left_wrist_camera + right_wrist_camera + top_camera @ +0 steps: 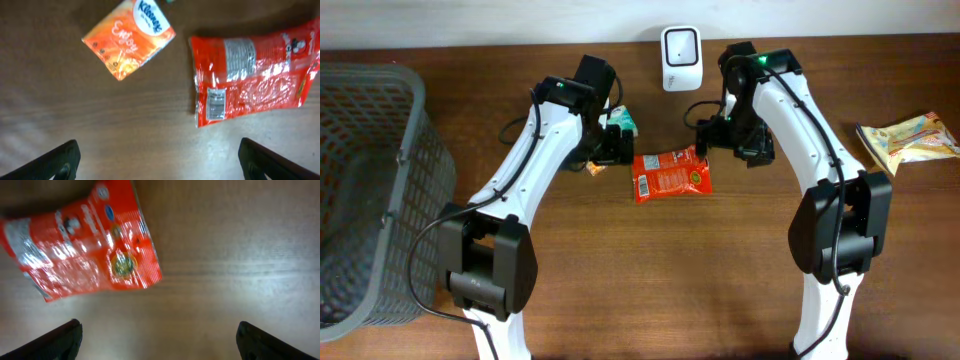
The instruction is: Scan the item barcode
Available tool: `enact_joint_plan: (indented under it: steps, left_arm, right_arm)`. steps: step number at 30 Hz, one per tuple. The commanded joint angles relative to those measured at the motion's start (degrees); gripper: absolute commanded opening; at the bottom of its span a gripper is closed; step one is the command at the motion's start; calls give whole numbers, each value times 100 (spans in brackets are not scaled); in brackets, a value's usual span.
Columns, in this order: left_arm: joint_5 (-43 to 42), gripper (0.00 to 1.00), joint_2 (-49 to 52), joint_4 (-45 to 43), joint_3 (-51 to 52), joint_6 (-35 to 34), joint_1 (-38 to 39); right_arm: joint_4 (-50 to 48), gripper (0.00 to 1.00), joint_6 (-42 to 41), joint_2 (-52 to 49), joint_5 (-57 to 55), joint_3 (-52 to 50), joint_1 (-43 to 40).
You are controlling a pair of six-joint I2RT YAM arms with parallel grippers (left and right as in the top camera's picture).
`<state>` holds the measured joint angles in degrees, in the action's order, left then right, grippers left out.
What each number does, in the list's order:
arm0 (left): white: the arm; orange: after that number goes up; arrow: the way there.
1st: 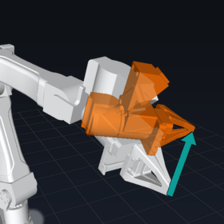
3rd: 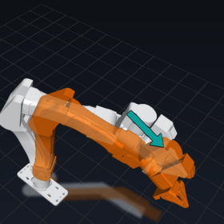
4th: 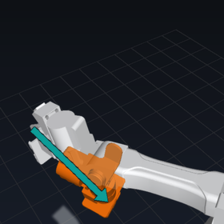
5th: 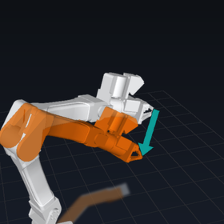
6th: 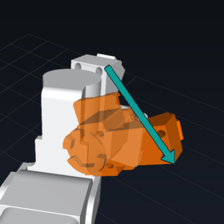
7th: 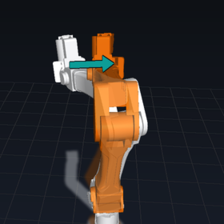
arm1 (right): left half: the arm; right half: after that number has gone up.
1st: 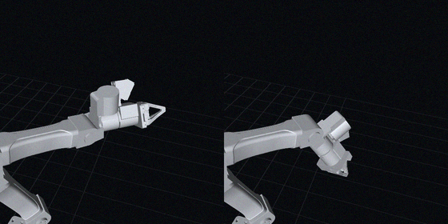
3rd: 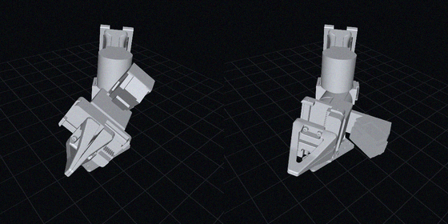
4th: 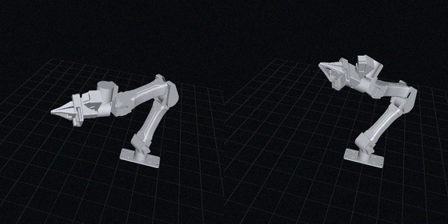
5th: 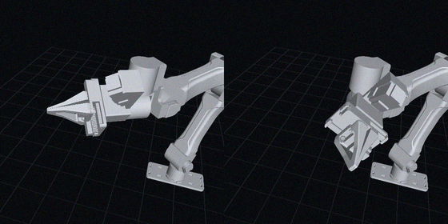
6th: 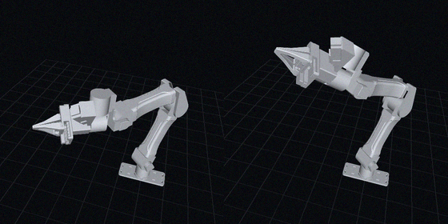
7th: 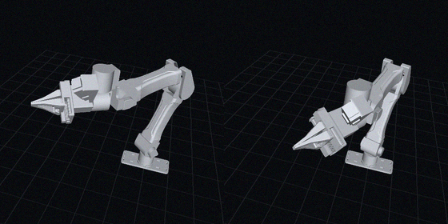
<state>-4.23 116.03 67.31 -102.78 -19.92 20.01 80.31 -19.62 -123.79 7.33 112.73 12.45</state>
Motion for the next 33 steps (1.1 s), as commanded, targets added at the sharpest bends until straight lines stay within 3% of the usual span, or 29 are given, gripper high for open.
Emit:
enact_joint_plan:
  steps: [1,4,10,18,20,25,28,33]
  left_arm:
    - [616,99,-160,-42,-85,-295,-55]
    - [728,99,-160,-92,63,-385,-234]
    - [728,99,-160,-109,529,-382,-229]
    - [723,99,-157,-234,623,-382,-229]
    - [723,99,-157,-234,623,-382,-229]
    - [723,99,-157,-240,623,-382,-229]
    - [713,99,-157,-273,623,-382,-229]
    - [704,99,-157,-254,623,-382,-229]
  right_arm:
    - [-466,98,310,9,76,87,55]
    - [-1113,99,872,-127,400,70,160]
    - [-2267,99,1137,-678,363,70,208]
    - [-2529,98,3589,-1178,1309,70,372]
    - [-2457,99,3591,-1327,1305,68,496]
    - [-1056,80,3176,-1325,1309,76,549]
    - [-306,82,2857,-1266,1390,79,560]
    - [-837,92,3136,-1274,1484,-4,570]
